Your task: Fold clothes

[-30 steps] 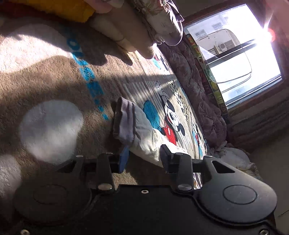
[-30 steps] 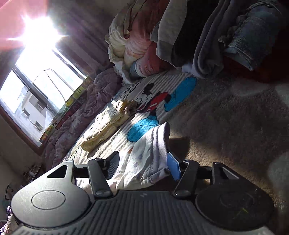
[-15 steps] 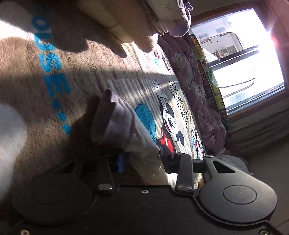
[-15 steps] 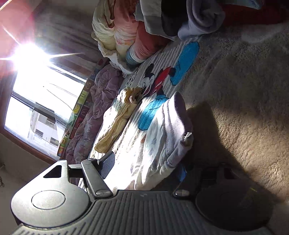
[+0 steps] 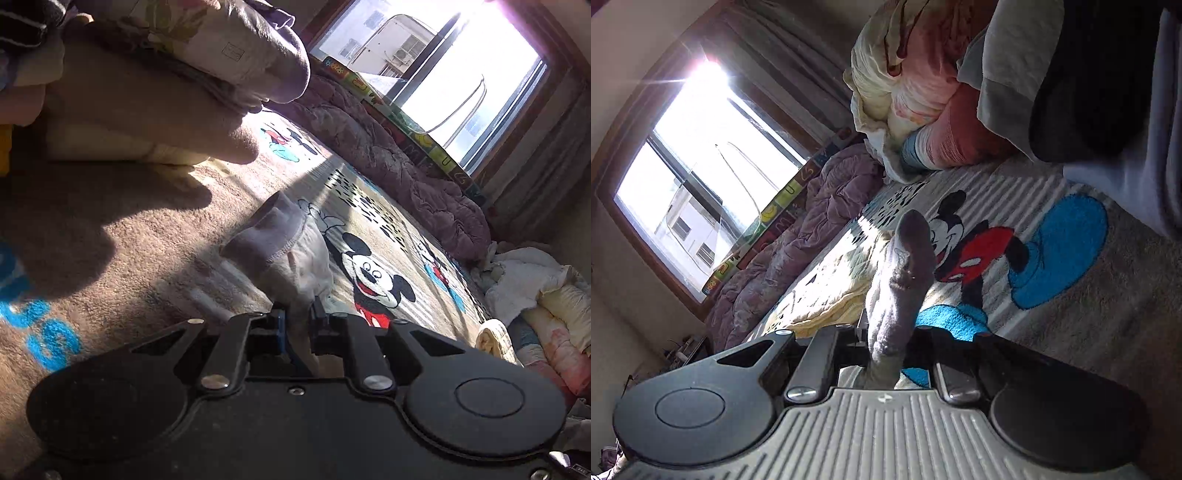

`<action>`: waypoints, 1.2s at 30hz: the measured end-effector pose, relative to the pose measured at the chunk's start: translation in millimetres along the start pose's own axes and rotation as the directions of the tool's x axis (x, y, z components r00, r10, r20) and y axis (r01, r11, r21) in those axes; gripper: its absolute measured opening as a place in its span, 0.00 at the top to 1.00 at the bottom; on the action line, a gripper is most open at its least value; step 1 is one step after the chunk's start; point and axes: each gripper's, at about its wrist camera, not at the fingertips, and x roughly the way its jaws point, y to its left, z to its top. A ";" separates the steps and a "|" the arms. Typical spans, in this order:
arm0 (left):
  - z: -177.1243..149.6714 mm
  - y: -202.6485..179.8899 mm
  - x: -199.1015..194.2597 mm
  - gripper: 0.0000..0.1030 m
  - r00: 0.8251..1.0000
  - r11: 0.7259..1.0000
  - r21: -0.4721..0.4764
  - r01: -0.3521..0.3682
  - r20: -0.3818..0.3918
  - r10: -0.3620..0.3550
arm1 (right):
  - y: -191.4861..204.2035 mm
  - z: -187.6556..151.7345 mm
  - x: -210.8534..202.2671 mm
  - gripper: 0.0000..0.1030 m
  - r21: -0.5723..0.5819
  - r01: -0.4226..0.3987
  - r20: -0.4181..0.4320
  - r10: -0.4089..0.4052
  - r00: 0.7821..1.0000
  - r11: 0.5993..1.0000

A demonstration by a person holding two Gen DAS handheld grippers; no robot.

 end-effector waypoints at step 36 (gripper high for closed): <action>-143.0 -88.1 -173.6 0.36 0.972 0.928 0.304 0.215 -0.163 -0.171 | 79.2 -128.5 -158.7 0.33 -0.222 -0.178 -0.364 0.088 0.927 0.959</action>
